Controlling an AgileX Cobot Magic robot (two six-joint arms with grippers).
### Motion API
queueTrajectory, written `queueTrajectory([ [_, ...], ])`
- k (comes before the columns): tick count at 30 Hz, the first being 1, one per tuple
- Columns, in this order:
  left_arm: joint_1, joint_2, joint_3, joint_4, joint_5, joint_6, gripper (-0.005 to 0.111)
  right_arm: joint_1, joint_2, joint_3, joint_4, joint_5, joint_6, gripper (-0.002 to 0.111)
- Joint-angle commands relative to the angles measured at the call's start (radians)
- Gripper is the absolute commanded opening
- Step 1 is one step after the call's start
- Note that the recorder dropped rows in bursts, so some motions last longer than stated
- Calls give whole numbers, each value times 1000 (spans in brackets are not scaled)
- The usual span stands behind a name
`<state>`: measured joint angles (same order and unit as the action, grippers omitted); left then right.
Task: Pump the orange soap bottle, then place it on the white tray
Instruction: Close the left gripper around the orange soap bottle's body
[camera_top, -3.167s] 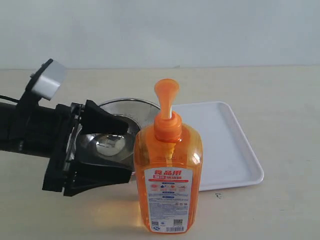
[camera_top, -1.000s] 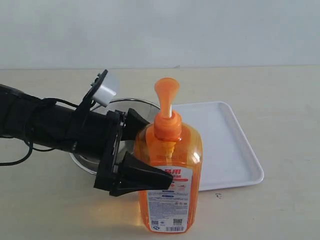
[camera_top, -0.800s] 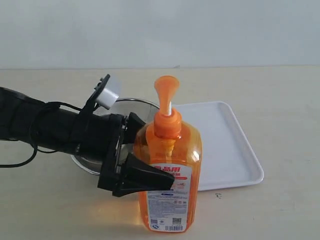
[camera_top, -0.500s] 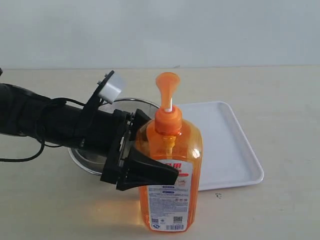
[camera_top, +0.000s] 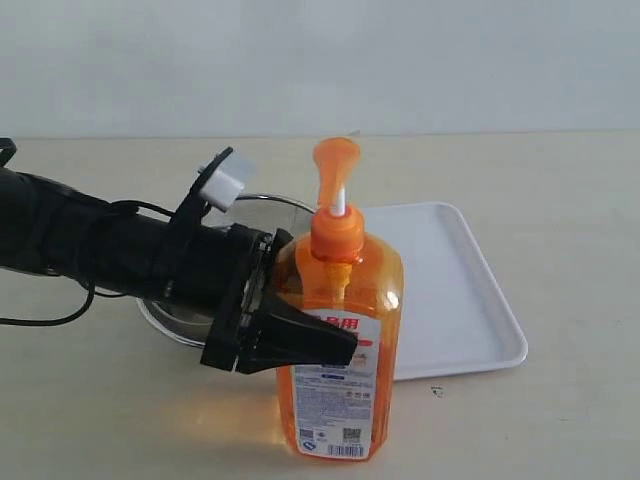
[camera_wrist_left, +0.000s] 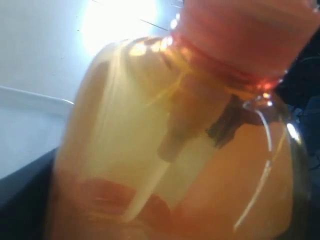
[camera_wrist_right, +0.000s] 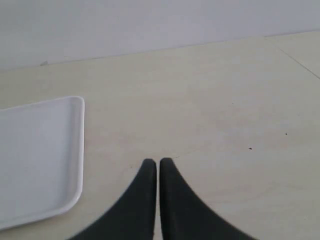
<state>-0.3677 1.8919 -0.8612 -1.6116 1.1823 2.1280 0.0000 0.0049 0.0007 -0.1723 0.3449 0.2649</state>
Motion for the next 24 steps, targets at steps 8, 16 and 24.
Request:
queueTrajectory([
  [8, -5, 0, -12, -20, 0, 4, 19, -3, -5, -1, 0, -10, -5, 0],
  [16, -5, 0, -12, -15, 39, 5, 10, -3, -5, -1, 0, -10, -5, 0],
  [24, -5, -1, -10, -10, 39, 5, 9, -3, -5, -1, 0, -10, -5, 0],
])
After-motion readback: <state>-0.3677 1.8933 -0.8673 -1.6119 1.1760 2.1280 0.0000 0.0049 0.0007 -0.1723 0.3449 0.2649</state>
